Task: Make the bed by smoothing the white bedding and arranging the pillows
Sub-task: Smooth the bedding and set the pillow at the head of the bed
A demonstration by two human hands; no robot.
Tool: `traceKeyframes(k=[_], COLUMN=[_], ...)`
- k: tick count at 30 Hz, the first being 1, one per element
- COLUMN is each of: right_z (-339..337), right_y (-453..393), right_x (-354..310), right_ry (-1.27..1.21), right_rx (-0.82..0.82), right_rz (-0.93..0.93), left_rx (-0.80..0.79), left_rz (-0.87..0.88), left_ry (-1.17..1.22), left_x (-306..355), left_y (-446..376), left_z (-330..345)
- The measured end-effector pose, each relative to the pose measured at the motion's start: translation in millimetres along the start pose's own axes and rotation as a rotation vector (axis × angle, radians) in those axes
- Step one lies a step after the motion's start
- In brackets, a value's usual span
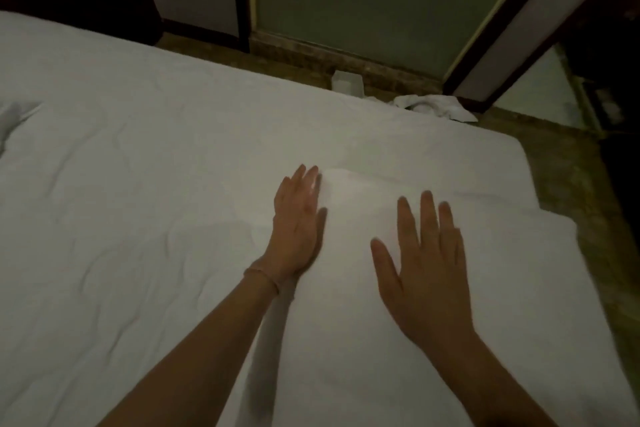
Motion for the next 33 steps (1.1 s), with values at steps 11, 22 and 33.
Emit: traceKeyframes(k=[11,22,33], right_z=[7.9,1.9,-11.3], right_y=[137.9,260.1,305.9], right_x=[86.6,77.7,50.6], right_ry=[-0.001,-0.124,-0.192], right_rx=[-0.091,0.000,0.002], right_rz=[0.207,0.192,-0.035], left_rx=[-0.278,-0.265,-0.237], left_rz=[-0.271,-0.149,-0.152], left_ry=[-0.278,-0.456,-0.516], left_x=[60.0,119.9,131.3], left_y=[154.7,277.3,337.3], left_z=[8.0,20.1,18.4])
Point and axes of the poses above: each hand's wrist, its own y-axis away from the middle knuckle, its own z-axis out of the palm, x = y × z, the point moved 6 cm from there along -y, towards the middle knuckle, and after that the axes turned 15 degrees about -z, right-handed, at the moved point
